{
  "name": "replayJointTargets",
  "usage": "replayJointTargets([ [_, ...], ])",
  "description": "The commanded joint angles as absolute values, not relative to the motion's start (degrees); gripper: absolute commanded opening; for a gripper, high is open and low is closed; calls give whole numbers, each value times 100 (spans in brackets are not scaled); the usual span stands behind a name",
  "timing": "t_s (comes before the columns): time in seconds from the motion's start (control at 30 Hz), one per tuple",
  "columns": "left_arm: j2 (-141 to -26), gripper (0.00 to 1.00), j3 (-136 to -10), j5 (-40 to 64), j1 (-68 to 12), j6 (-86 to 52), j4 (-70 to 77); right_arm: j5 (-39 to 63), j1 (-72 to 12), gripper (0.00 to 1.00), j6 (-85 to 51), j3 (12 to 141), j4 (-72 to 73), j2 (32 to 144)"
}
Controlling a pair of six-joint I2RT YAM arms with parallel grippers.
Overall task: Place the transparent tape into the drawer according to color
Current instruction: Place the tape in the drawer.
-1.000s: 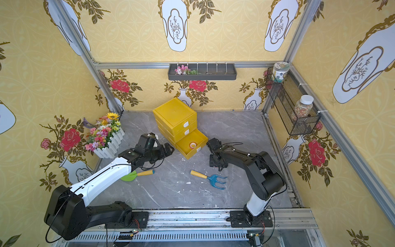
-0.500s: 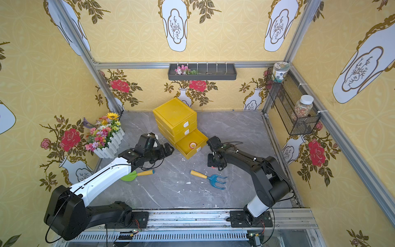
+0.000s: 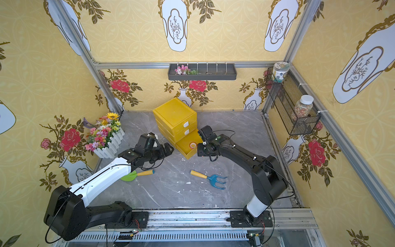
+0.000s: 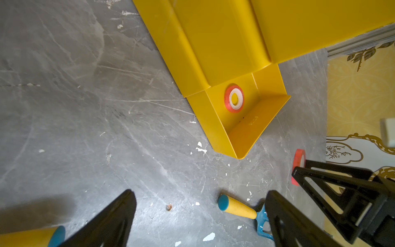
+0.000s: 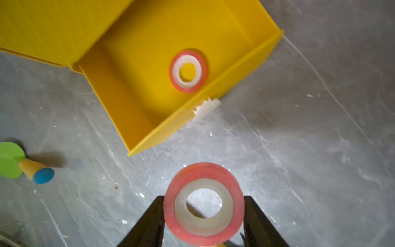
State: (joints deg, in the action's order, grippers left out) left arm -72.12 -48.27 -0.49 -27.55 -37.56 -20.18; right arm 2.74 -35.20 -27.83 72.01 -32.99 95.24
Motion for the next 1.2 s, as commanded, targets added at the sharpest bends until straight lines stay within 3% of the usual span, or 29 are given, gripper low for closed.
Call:
replayJointTargets([
  [0.0,-7194,100,-4869,-121,-2744,-3778,-2063,329,-3648,55,-2487,7713,-3007,9926],
  [0.5,-7128,100,-4916,-176,-2737,-3815,-2215,19,-3848,56,-2091,8658,-2269,11334],
  [0.77,-7153,100,-4950,-186,-2735,-3814,-2224,1,-3865,80,-2128,8613,-2231,11325],
  [1.17,-7091,100,-5141,-262,-2742,-3780,-2314,-9,-3857,82,-2308,8052,-1998,10501],
])
